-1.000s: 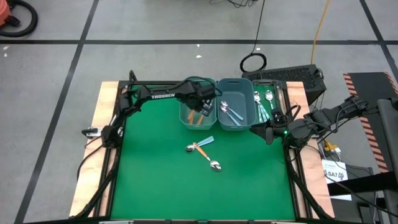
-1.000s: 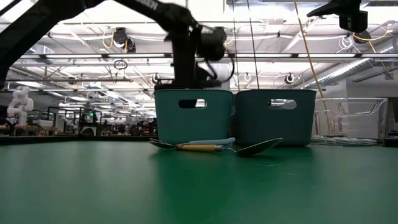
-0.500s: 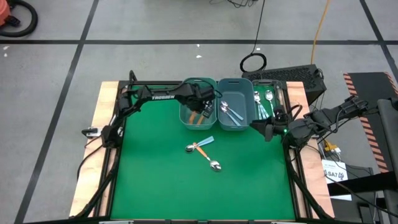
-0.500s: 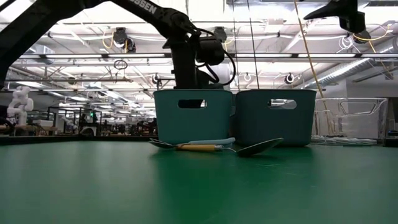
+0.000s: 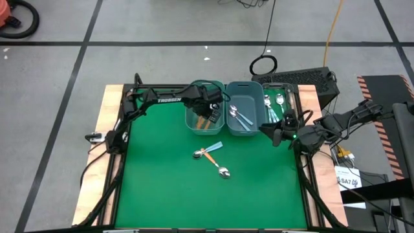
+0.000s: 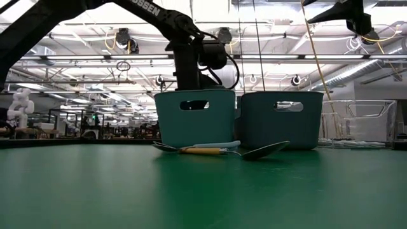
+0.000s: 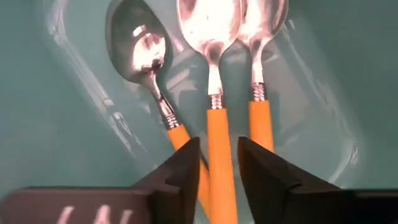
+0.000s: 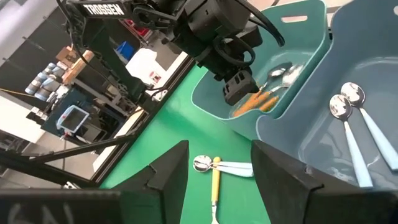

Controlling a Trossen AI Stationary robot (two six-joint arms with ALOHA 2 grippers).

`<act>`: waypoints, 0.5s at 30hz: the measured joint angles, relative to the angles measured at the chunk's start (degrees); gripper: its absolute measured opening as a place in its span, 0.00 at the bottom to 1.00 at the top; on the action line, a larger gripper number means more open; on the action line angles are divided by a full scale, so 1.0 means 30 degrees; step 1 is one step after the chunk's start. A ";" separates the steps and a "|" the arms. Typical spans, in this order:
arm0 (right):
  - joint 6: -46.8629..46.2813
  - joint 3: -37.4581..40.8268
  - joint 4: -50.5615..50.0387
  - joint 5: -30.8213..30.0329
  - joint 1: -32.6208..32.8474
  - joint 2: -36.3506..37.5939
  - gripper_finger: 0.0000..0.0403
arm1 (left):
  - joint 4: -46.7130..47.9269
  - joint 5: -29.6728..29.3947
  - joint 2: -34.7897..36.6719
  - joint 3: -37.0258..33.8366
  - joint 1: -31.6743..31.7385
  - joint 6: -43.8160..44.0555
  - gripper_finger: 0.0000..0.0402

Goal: Sort silverware by color (type)
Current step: Put the yellow spoon into the green bin

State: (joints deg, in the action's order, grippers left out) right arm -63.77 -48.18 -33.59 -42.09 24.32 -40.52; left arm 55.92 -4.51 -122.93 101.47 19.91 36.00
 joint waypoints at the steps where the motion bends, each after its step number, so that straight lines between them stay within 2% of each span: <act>1: 0.0000 -0.0001 0.0046 0.0016 0.0000 -0.0035 0.41 | 0.0035 0.0006 0.0000 0.0000 -0.0028 -0.0032 0.31; 5: 0.0003 0.0000 0.0128 0.0118 0.0000 -0.0079 0.41 | 0.0580 0.0018 -0.0026 0.0353 -0.0171 -0.0020 0.43; 8: 0.0540 0.0000 0.0119 0.0942 0.0000 0.0035 0.41 | 0.0745 0.0035 -0.0036 0.1265 -0.0241 -0.0438 0.48; 11: 0.1056 0.0000 0.0169 0.2080 0.0000 0.0291 0.41 | 0.2037 -0.0307 -0.0044 0.3190 -0.0446 -0.0513 0.48; 15: 0.1132 0.0000 0.0119 0.3321 0.0000 0.0687 0.41 | 0.3299 -0.1934 -0.0036 0.6502 -0.1004 -0.0518 0.49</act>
State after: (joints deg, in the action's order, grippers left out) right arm -60.37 -48.18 -33.23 -32.13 24.32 -38.45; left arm 65.82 -10.32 -123.04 120.98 16.90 34.44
